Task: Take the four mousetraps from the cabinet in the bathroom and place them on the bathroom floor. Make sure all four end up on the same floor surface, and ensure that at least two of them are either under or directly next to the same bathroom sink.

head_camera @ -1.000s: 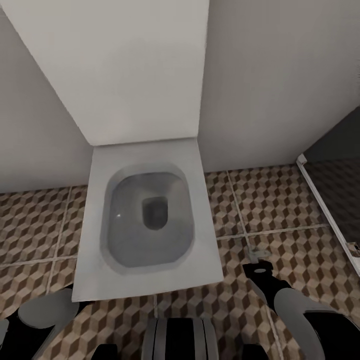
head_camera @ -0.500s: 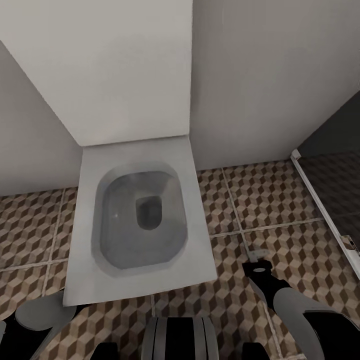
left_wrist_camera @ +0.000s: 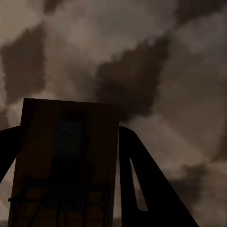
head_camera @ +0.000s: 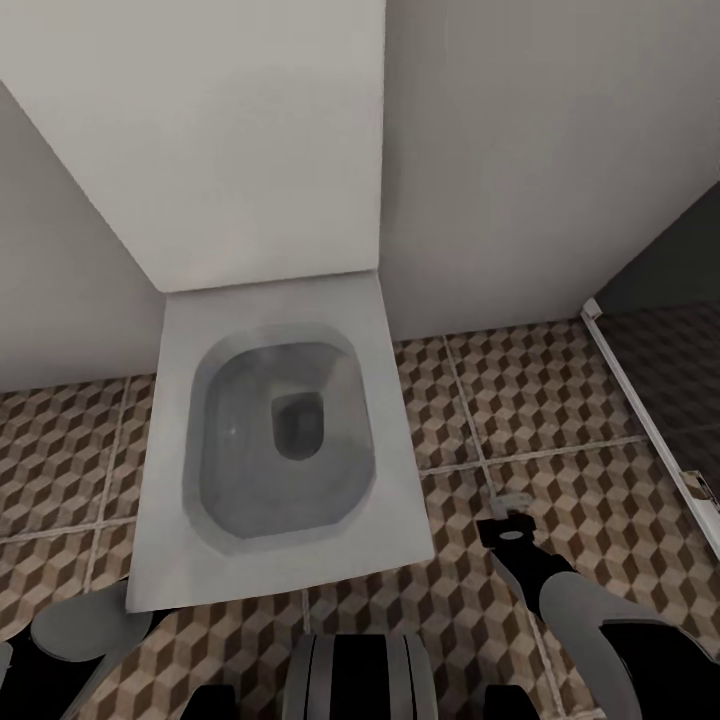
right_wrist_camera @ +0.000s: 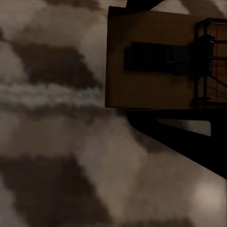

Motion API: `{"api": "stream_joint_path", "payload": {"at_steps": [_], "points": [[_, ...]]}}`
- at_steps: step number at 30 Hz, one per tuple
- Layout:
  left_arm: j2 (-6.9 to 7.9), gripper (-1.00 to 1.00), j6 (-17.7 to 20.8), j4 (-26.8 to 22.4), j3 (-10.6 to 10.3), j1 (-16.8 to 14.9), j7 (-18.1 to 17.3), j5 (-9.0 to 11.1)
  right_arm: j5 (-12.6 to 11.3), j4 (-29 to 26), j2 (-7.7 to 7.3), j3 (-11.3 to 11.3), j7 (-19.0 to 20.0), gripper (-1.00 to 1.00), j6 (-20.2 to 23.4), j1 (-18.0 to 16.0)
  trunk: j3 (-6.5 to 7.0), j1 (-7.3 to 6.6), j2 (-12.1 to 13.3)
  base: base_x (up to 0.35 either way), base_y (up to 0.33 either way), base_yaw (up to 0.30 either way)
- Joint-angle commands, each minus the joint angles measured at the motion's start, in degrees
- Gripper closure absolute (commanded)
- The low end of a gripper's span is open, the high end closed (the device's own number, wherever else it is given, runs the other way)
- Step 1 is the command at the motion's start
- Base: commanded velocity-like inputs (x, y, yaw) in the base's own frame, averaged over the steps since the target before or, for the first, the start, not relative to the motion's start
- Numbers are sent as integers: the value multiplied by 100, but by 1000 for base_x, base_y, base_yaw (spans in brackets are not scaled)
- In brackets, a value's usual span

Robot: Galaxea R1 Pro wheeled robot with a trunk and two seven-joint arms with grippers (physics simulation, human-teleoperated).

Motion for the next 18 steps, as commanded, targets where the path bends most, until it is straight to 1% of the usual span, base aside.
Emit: {"api": "stream_joint_path", "payload": {"at_steps": [1,5,7,9,13,18], "points": [[-45,100,23,3,-49,-76,15,25,33,0,3,9,-5,100,21,-8,-2,1,-1,0,0,0],[-52,100,31,250,-48,-87,43,25,32,1,22,9,-5,100,37,-57,-2,1,-1,0,0,0],[-34,100,31,334,-48,-114,51,25,38,1,91,9,-5,100,42,-70,-2,1,-1,0,0,0],[-3,100,31,364,-48,-136,54,25,41,1,142,9,-5,100,44,-75,-2,1,-1,0,0,0],[116,100,31,390,-50,-251,56,25,47,-6,241,9,-7,100,46,-111,-2,1,-1,0,0,0],[176,100,31,395,-55,-381,56,25,44,-8,322,9,-12,100,54,-182,-2,1,-1,0,0,0]]}}
